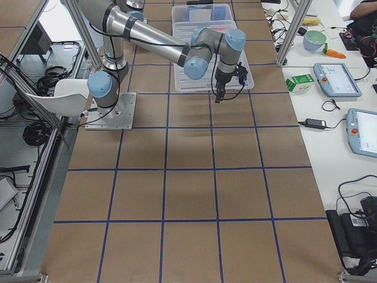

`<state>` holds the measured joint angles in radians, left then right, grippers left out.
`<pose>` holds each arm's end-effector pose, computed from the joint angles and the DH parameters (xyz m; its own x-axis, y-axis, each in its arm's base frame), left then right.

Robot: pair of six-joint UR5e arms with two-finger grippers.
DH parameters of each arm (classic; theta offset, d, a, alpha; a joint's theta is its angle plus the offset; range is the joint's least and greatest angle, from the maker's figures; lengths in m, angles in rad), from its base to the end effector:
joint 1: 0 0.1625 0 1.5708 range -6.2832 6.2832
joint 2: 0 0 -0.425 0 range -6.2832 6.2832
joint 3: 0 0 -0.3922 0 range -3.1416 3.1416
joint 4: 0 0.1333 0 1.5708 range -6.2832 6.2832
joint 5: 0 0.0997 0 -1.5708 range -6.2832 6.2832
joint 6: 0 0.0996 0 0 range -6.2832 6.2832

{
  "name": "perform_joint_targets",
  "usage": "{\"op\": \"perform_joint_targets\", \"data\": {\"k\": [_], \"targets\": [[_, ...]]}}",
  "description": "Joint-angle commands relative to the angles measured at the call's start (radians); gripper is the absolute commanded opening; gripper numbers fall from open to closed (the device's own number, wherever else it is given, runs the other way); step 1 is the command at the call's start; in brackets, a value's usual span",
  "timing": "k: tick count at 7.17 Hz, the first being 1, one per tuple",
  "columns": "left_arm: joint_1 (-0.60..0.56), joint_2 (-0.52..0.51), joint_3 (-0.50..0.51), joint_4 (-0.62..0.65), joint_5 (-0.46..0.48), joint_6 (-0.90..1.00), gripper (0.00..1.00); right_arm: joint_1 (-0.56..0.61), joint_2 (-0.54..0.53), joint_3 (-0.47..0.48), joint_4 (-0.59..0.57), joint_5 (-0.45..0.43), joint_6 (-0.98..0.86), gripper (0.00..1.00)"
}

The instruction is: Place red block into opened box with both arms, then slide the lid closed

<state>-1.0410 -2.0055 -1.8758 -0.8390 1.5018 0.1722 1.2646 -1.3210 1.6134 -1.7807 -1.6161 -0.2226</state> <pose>0.1659 -0.5606 0.1835 -0.9344 -0.3493 0.0693 -0.3504 0.9366 -0.0040 -0.0496 -0.5840 0.3539 -0.9964 0.0804 0.0258 0.0825 0.9925 0.0903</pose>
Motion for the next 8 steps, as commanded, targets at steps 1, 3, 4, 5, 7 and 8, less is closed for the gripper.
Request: {"op": "perform_joint_targets", "data": {"k": [1, 3, 4, 5, 7, 8], "targets": [[-0.005, -0.010, 0.003, 0.027, -0.003, -0.046, 0.74, 0.001, -0.001, -0.004, 0.006, -0.002, -0.001, 1.00], [-0.014, -0.009, 0.007, 0.044, 0.004, -0.037, 0.19, 0.005, -0.049, -0.012, 0.052, 0.010, 0.000, 1.00], [-0.013, -0.006, 0.020, 0.041, 0.005, -0.033, 0.08, 0.010, -0.105, -0.015, 0.102, 0.013, 0.002, 1.00], [-0.014, 0.002, 0.047, 0.025, 0.006, -0.031, 0.08, 0.010, -0.185, -0.015, 0.171, 0.012, 0.008, 1.00], [-0.021, 0.022, 0.072, -0.023, 0.036, -0.030, 0.00, 0.010, -0.300, -0.013, 0.298, -0.004, 0.022, 1.00], [-0.028, 0.045, 0.114, -0.081, 0.052, -0.028, 0.00, 0.010, -0.314, -0.013, 0.313, -0.002, 0.063, 1.00]]}}
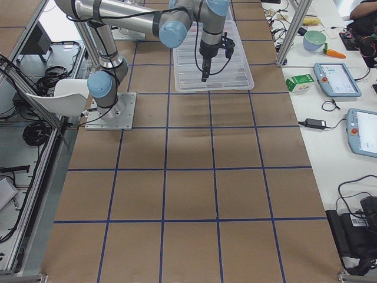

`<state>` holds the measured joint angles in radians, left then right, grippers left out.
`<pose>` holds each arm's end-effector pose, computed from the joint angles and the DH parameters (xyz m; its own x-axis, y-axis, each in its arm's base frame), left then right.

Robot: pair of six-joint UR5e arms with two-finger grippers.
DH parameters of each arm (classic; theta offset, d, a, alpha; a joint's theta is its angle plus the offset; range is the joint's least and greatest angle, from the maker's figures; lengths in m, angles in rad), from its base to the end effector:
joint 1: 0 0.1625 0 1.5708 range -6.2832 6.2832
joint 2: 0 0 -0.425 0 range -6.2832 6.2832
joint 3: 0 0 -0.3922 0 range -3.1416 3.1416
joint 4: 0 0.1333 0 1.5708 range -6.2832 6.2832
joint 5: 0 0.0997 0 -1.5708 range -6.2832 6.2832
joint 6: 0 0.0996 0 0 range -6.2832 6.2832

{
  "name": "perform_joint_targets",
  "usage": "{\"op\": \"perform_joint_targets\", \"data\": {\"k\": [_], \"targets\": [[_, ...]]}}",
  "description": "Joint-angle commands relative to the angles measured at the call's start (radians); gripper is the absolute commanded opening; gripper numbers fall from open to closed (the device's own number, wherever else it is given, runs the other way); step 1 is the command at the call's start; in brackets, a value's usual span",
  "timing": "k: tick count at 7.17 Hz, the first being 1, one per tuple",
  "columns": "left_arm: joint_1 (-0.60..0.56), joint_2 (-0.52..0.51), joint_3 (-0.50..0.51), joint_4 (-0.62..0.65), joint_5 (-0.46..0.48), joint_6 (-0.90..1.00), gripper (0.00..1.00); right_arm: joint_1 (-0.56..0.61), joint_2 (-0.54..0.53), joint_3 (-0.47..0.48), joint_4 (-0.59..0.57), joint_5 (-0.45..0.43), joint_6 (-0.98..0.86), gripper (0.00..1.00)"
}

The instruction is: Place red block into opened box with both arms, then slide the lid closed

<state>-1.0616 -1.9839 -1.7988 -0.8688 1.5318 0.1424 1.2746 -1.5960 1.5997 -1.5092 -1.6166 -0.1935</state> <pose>0.1681 -0.5825 0.2239 -0.9338 -0.3564 0.0299 -0.3577 0.9315 -0.0658 -0.0154 -0.4914 0.4801 -0.9945 0.0998 0.0323 0.1019 0.9921 0.0728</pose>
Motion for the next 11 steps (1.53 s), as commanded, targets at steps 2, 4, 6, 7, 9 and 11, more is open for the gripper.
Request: {"op": "perform_joint_targets", "data": {"k": [2, 4, 6, 7, 9, 11], "targets": [[-0.024, 0.107, 0.143, -0.267, 0.021, 0.008, 0.00, 0.002, -0.071, 0.002, 0.064, 0.001, 0.037, 1.00], [-0.107, 0.187, 0.240, -0.451, 0.022, 0.003, 0.02, 0.040, -0.094, 0.002, 0.083, 0.015, 0.083, 1.00], [-0.306, 0.215, 0.228, -0.475, 0.028, -0.018, 0.02, 0.135, -0.105, 0.006, 0.084, 0.001, 0.157, 1.00], [-0.370, 0.205, 0.199, -0.460, 0.022, -0.052, 0.02, 0.141, -0.105, 0.012, 0.084, 0.000, 0.157, 1.00], [-0.403, 0.221, 0.123, -0.440, 0.021, -0.075, 0.02, 0.140, -0.095, 0.006, 0.080, 0.000, 0.138, 1.00], [-0.443, 0.197, 0.063, -0.367, 0.022, -0.102, 0.01, 0.140, -0.105, 0.006, 0.080, -0.002, 0.152, 1.00]]}}
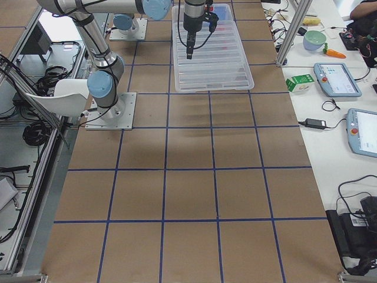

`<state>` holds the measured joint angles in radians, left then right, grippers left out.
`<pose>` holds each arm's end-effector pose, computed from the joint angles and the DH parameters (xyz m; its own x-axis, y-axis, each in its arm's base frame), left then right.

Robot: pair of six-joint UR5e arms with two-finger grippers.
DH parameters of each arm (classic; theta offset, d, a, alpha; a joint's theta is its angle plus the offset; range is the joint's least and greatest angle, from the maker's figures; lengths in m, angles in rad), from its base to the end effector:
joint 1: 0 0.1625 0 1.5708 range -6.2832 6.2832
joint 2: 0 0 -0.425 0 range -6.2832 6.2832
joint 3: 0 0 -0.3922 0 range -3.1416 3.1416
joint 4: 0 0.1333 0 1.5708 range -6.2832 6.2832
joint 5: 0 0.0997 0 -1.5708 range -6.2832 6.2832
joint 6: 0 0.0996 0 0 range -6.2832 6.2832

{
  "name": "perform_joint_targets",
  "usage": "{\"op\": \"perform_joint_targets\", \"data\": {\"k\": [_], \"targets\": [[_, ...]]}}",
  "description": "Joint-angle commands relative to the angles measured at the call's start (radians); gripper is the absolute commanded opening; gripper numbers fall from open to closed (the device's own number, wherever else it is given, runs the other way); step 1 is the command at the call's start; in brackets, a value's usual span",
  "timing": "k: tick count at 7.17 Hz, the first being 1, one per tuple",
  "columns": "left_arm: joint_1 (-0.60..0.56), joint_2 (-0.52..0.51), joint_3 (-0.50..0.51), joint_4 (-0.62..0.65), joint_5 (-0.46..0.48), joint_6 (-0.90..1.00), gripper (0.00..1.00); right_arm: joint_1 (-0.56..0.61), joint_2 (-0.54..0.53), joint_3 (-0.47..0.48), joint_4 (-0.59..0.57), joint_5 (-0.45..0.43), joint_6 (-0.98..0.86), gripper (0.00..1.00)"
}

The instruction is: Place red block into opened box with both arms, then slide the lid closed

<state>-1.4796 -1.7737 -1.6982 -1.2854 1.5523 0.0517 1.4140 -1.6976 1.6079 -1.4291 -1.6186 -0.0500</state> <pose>-0.0843 -0.5618 0.3476 -0.9990 -0.0404 0.0208 -0.0394 0.9983 0.0439 0.0596 -0.4461 0.5147 -0.9936 0.1040 0.0451 0.1064 0.9928 0.0543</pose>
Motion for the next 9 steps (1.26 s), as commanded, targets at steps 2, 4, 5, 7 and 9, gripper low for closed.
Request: {"op": "perform_joint_targets", "data": {"k": [2, 4, 5, 7, 9], "targets": [[-0.030, -0.010, -0.151, 0.199, 0.000, -0.007, 0.01, 0.000, -0.004, 0.006, -0.005, 0.009, 0.010, 1.00], [-0.022, -0.016, -0.195, 0.247, -0.006, 0.008, 0.02, 0.003, -0.004, 0.010, -0.008, 0.017, 0.010, 1.00], [-0.021, -0.019, -0.198, 0.247, -0.008, 0.004, 0.01, 0.013, -0.004, 0.009, -0.008, 0.017, 0.009, 1.00], [-0.019, -0.062, -0.198, 0.270, -0.009, 0.002, 0.02, 0.065, 0.004, 0.010, -0.014, 0.016, 0.010, 1.00], [-0.018, -0.079, -0.208, 0.285, -0.009, 0.002, 0.02, 0.068, 0.001, 0.010, -0.014, 0.016, 0.010, 1.00]]}}
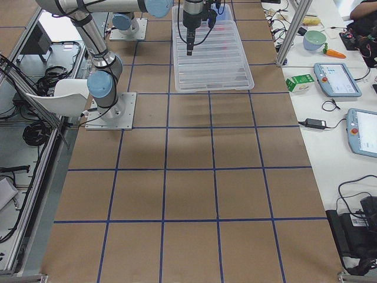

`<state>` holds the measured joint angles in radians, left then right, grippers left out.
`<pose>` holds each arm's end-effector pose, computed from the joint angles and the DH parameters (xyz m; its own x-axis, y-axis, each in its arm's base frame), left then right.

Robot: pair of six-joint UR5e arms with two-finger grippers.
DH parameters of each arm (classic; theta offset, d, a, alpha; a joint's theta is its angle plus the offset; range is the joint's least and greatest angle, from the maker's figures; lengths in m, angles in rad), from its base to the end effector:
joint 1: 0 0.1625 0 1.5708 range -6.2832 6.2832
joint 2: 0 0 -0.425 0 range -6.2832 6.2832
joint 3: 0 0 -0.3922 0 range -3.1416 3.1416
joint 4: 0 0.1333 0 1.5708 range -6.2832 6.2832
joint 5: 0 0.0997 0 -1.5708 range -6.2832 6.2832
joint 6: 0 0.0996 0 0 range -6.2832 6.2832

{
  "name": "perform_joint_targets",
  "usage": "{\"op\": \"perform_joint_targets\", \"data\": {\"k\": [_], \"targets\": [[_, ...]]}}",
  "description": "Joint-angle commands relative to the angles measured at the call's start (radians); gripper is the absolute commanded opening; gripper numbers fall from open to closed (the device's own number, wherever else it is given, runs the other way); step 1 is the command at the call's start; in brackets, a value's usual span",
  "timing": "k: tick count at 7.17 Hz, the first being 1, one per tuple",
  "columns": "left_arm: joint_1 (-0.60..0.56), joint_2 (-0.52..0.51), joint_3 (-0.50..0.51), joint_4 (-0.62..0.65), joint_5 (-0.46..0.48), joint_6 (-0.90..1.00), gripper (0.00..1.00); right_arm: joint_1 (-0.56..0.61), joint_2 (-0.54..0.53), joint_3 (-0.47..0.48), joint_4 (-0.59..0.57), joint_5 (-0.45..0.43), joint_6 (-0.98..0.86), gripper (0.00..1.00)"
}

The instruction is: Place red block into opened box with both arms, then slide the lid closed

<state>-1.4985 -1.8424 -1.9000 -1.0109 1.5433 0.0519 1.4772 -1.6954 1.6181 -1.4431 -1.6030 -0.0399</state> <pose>-0.0972 -0.5415 0.2466 -0.9993 -0.0215 0.0296 -0.0204 0.9990 0.0394 0.0891 -0.4430 0.5100 -0.9982 0.0521 0.0301 0.0536 0.9972 0.0516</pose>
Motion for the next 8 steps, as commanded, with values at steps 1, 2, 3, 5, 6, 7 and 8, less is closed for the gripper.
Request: {"op": "perform_joint_targets", "data": {"k": [1, 2, 3, 5, 6, 7, 8], "targets": [[0.000, -0.023, -0.011, 0.021, 0.000, 0.002, 0.02, 0.003, -0.003, 0.000, 0.000, 0.000, 0.000, 1.00], [0.000, -0.032, -0.019, 0.023, -0.002, 0.000, 0.02, 0.005, -0.003, 0.000, 0.000, 0.000, -0.001, 1.00], [0.000, -0.038, -0.031, 0.029, -0.002, 0.000, 0.02, 0.005, -0.001, 0.000, 0.000, 0.000, -0.002, 1.00], [0.000, -0.046, -0.036, 0.037, 0.000, -0.001, 0.25, 0.003, -0.001, -0.001, 0.000, -0.002, -0.003, 1.00], [0.000, -0.047, -0.034, 0.037, -0.002, -0.004, 0.56, 0.005, -0.003, 0.000, 0.000, -0.002, -0.006, 1.00], [0.000, -0.047, -0.034, 0.037, -0.002, -0.007, 0.79, 0.005, -0.003, 0.000, 0.000, -0.002, -0.002, 1.00], [0.000, -0.049, -0.034, 0.037, -0.002, -0.006, 0.82, 0.005, -0.003, 0.000, 0.000, -0.002, -0.002, 1.00]]}}
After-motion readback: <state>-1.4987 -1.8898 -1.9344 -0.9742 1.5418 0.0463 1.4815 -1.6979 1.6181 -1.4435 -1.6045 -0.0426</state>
